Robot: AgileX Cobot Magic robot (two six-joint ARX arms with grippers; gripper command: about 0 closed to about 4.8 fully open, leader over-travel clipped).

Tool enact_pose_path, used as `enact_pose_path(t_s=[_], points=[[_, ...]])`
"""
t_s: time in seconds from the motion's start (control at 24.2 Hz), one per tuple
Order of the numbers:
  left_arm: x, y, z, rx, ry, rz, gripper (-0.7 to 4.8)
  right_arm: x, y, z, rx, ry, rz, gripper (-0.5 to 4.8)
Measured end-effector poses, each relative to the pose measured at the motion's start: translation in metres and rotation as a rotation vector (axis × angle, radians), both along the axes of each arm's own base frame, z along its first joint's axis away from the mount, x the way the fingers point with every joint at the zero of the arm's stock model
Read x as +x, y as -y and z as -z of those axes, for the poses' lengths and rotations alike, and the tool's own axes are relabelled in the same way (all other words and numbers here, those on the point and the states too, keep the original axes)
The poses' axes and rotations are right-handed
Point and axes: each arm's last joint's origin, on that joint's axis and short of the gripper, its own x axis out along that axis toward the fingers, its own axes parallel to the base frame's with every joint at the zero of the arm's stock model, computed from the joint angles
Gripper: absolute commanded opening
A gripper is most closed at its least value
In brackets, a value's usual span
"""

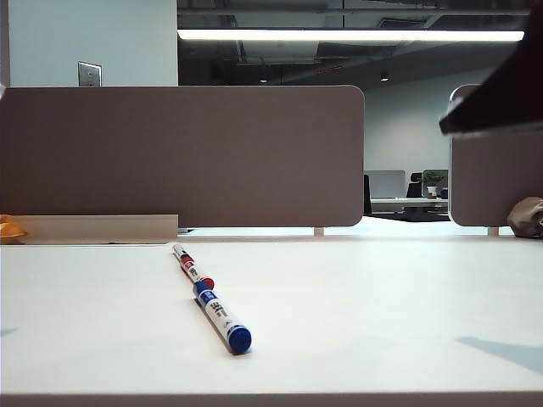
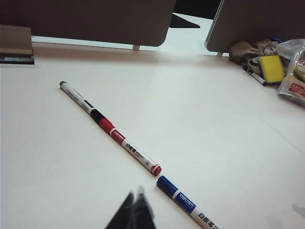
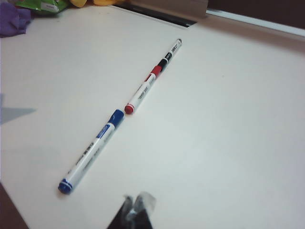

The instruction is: Pick up the markers one by one and line them up horizontally in a straight line on the table.

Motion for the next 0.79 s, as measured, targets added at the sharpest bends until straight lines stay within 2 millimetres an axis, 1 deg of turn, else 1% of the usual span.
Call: enact_pose_path(t_s=[0.21,0.33,0.54,0.79], points=[[0.001,0.001,0.008,0.005,-0.020,-0.001,-0.05,-0.001,0.001,0.013,-0.007,-0.018,0.001,-0.01],[0.003,0.001,0.017,0.015,-0.044,-0.001,-0.05,-0.002,0.001,0.024,-0.004,-0.060,0.010,-0.01],[0.005,0.002,0.032,0.034,-0.086,-0.001,-0.05,-0.003,0.002,0.031,0.012,-0.092,0.019,-0.02],[0.005,0.002,0.043,0.046,-0.113,-0.001,-0.05,-0.005,0.004,0.046,-0.003,-0.135,0.024,-0.01]])
